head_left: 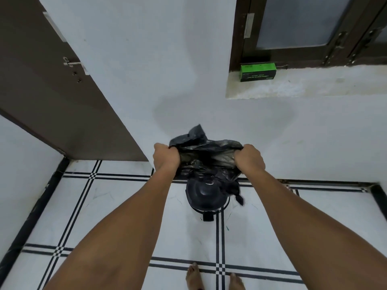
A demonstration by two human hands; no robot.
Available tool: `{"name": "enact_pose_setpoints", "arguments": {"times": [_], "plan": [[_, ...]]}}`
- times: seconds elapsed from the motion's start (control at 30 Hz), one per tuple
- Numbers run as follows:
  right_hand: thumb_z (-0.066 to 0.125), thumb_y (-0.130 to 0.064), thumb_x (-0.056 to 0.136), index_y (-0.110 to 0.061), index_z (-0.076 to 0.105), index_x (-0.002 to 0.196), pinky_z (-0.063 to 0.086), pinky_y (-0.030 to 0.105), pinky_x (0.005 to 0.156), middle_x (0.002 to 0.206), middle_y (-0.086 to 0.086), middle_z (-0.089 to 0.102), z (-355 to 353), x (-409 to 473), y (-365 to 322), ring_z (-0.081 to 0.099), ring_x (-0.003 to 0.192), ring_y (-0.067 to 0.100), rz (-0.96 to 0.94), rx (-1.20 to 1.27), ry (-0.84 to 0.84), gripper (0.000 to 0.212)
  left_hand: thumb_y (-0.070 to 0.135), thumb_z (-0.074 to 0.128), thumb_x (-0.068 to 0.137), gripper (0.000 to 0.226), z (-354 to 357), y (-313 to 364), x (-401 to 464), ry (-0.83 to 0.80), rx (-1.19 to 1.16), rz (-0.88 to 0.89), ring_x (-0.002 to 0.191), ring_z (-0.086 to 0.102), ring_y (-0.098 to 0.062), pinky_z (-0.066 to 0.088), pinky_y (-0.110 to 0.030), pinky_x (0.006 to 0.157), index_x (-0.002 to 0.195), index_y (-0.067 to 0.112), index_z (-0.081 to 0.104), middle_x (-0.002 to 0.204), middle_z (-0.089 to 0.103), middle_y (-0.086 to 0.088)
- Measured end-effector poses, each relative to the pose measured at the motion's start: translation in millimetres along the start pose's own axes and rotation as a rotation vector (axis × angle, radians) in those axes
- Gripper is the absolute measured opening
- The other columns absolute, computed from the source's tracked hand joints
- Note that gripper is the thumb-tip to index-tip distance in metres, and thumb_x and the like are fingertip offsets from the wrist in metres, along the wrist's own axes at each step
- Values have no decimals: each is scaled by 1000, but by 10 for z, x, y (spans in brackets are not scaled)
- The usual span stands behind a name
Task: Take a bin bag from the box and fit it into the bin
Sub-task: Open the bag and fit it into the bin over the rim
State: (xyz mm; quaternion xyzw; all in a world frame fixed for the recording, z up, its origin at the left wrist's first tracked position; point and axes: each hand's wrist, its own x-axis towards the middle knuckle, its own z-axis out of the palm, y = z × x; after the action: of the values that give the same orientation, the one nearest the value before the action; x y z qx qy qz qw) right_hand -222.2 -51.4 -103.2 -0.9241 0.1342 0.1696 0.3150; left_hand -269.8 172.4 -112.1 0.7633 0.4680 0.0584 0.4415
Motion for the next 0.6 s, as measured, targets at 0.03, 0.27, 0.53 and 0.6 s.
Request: {"name": "enact_pose_setpoints", "arguments": {"times": [0.03,0.27,0.53,0.6], "plan": [[46,-23,95,-9,62,102,55,39,80,101,9,66,40,6,14,64,88,34,23,45,-21,22,12,44,96,30,21,11,10,-8,-133,-102,93,61,-32,52,-39,80,124,3,53,117,64,-10],[46,-7,92,-11,58,99,44,34,68,88,6,62,564,-131,142,53,72,27,-253,0,57,15,7,46,86,42,337,-297,14,-225,297,693,108,61,-32,55,-46,92,126,17,56,120,64,-11],[40,-2,92,-4,63,94,49,36,68,89,10,64,1029,60,415,60,82,29,77,296,-144,23,1,40,96,27,470,-900,181,-332,280,106,91,62,-34,52,-40,78,107,2,64,107,67,-19],[42,-6,87,-6,66,100,60,44,77,98,13,69,1159,171,470,66,89,33,149,419,-148,27,-1,39,93,31,470,-959,268,-316,185,39,93,62,-35,56,-42,83,108,4,65,108,67,-18]]}}
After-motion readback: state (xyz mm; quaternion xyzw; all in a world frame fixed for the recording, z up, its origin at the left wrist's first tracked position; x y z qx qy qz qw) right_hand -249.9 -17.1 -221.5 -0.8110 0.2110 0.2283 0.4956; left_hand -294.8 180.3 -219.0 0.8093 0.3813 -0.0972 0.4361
